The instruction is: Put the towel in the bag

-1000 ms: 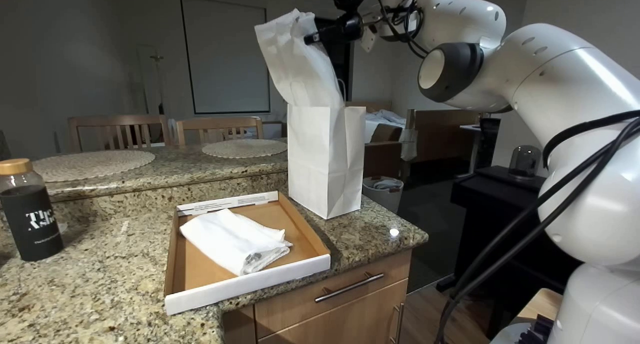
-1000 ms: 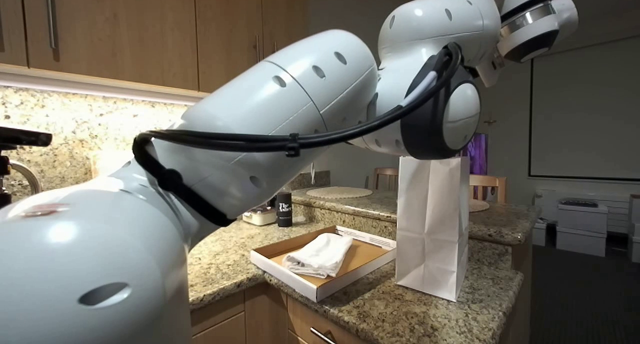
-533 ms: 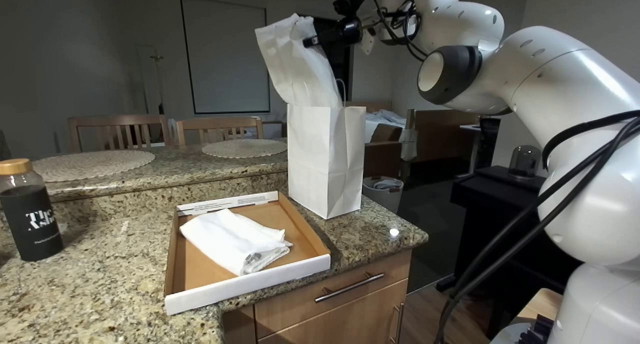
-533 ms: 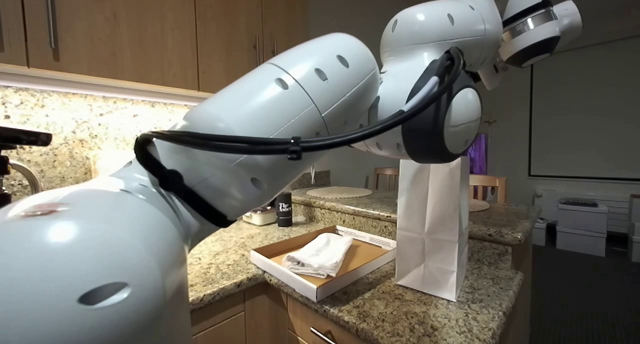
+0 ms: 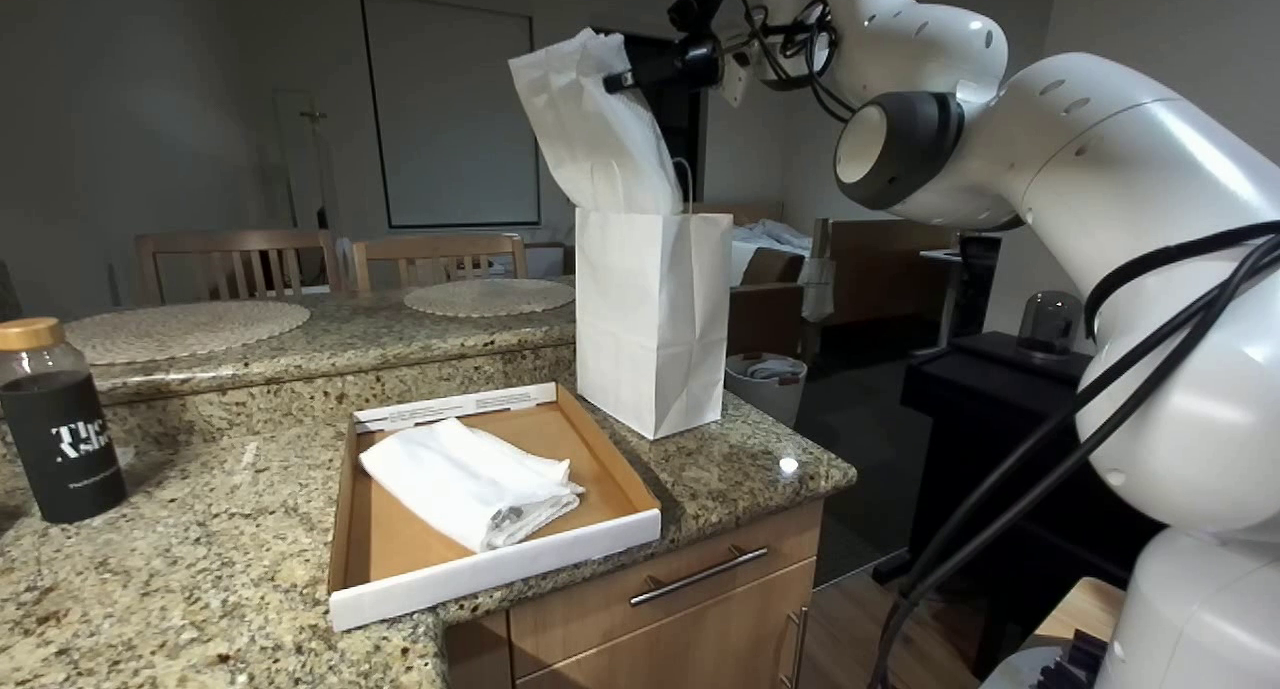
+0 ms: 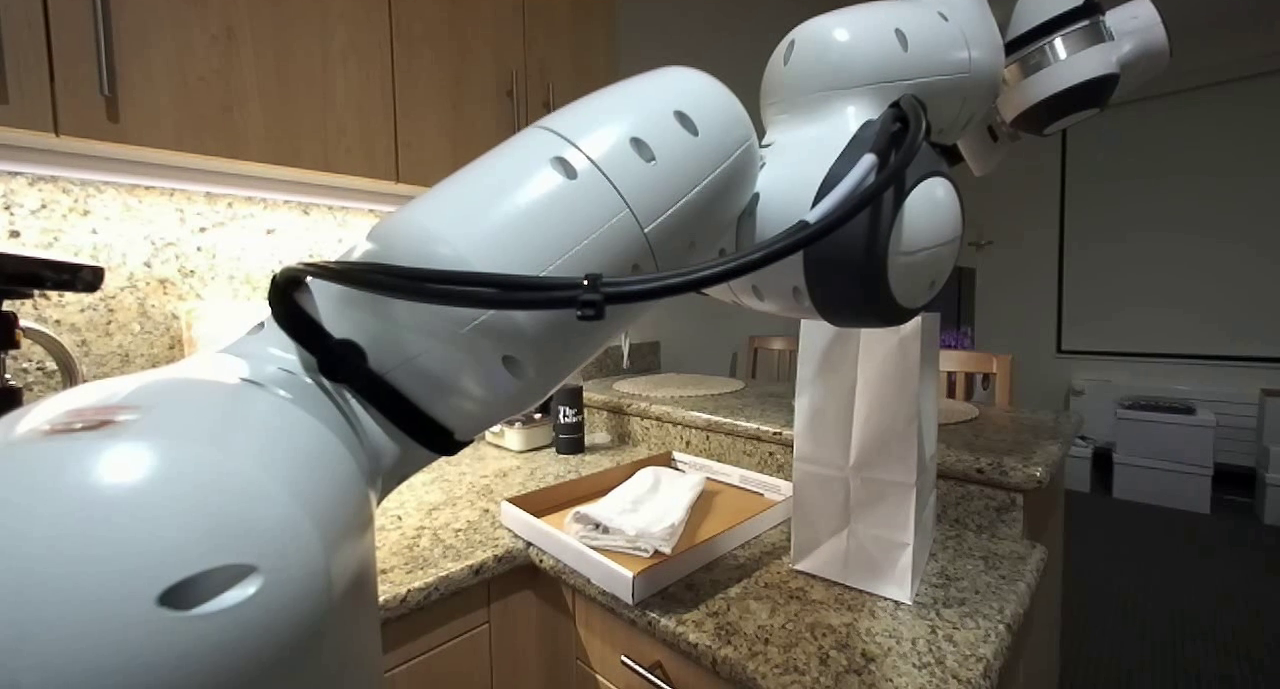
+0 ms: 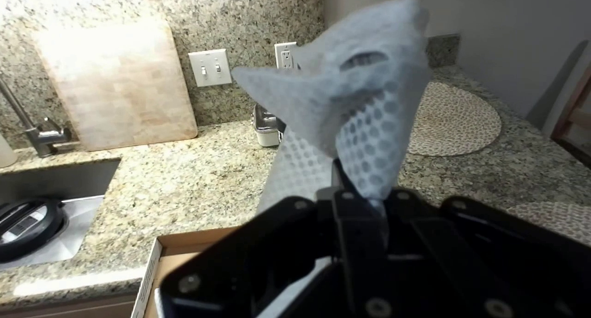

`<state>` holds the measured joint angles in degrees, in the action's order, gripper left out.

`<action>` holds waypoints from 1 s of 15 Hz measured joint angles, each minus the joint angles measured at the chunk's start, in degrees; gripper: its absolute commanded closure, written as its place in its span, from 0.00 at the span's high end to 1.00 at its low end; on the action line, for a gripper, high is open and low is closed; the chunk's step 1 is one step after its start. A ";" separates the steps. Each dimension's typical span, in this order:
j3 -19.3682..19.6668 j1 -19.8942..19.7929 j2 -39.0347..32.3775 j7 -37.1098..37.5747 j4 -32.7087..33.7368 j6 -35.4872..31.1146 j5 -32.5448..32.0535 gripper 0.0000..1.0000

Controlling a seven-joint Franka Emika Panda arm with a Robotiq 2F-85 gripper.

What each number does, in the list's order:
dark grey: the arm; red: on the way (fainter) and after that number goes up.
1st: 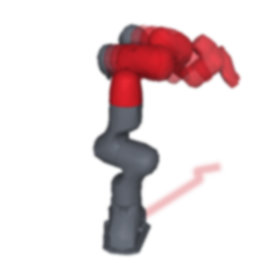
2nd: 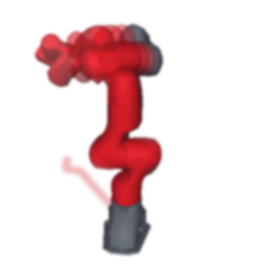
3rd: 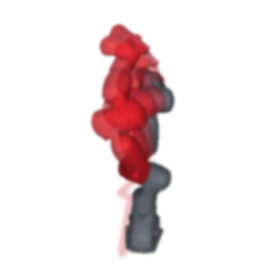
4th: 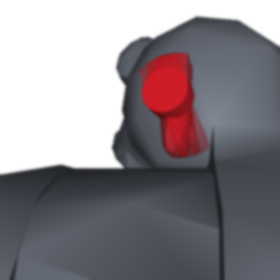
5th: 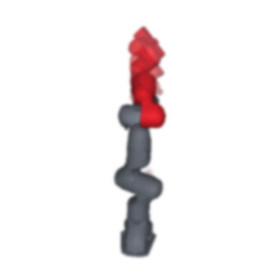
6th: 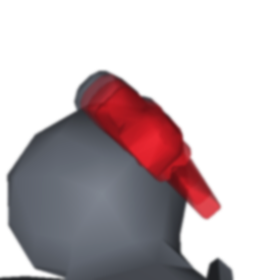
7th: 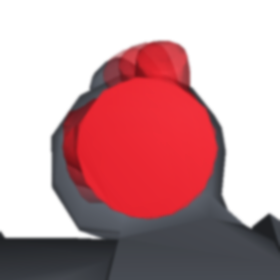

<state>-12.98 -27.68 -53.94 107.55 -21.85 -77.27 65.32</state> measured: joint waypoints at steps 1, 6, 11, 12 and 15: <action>0.00 0.00 0.00 0.02 0.00 0.00 0.00 0.09; 0.15 0.00 -0.09 0.04 0.02 0.06 -0.05 0.06; 0.00 -1.41 -0.60 0.02 0.13 -2.28 0.65 0.06; -0.28 -2.03 -0.75 0.02 0.13 -3.22 1.52 0.06; -1.04 -3.66 -1.33 -0.12 0.14 -4.78 3.86 0.07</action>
<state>-14.02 -31.34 -55.27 107.43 -21.71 -82.04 69.18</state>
